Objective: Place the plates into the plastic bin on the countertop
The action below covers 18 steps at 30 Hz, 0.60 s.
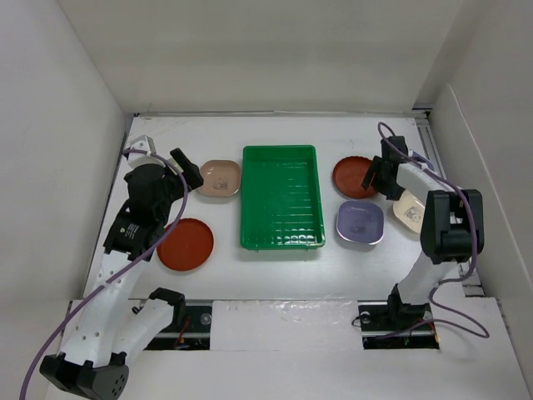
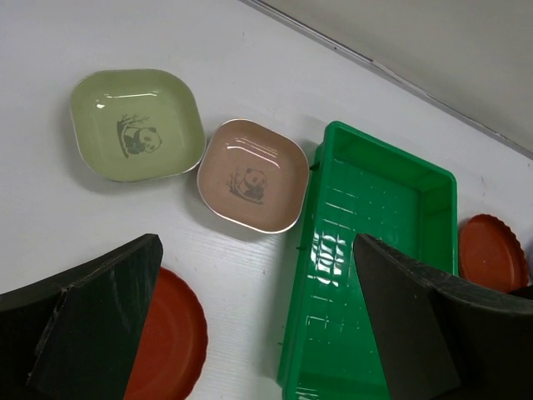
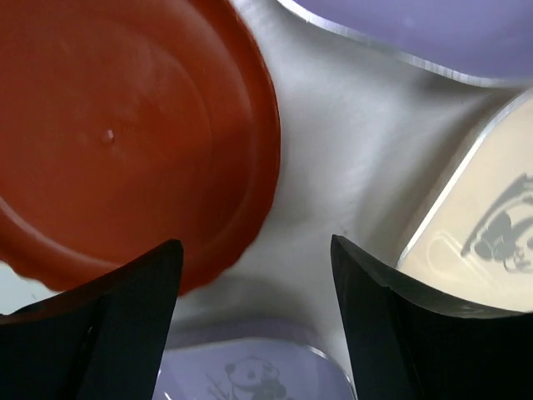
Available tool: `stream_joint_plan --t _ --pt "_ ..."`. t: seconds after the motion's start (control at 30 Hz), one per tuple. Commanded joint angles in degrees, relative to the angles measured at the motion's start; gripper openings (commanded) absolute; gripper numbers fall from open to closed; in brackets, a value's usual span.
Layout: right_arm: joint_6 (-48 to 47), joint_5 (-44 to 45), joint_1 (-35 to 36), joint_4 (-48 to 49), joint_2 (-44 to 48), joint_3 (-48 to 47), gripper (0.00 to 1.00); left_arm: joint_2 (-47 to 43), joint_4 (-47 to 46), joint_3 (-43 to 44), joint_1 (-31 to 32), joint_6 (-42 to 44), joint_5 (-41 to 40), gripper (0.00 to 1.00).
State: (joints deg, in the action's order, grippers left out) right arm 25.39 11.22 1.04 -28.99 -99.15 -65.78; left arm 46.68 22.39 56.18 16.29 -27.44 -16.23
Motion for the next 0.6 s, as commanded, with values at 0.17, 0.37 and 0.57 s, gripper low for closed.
stream_joint_plan --t 0.17,0.37,0.57 --pt "1.07 -1.56 -2.88 3.86 -7.19 -7.78 0.58 -0.80 -2.35 -0.28 -0.03 1.60 3.40 1.00" --pt "1.07 -1.56 -2.88 3.86 -10.53 -8.93 0.49 -0.80 -2.35 -0.28 -0.03 1.60 3.40 1.00" --pt "2.12 -2.60 -2.88 3.33 -12.90 -10.77 0.10 -0.27 -2.35 -0.28 -0.03 2.13 2.87 1.00"
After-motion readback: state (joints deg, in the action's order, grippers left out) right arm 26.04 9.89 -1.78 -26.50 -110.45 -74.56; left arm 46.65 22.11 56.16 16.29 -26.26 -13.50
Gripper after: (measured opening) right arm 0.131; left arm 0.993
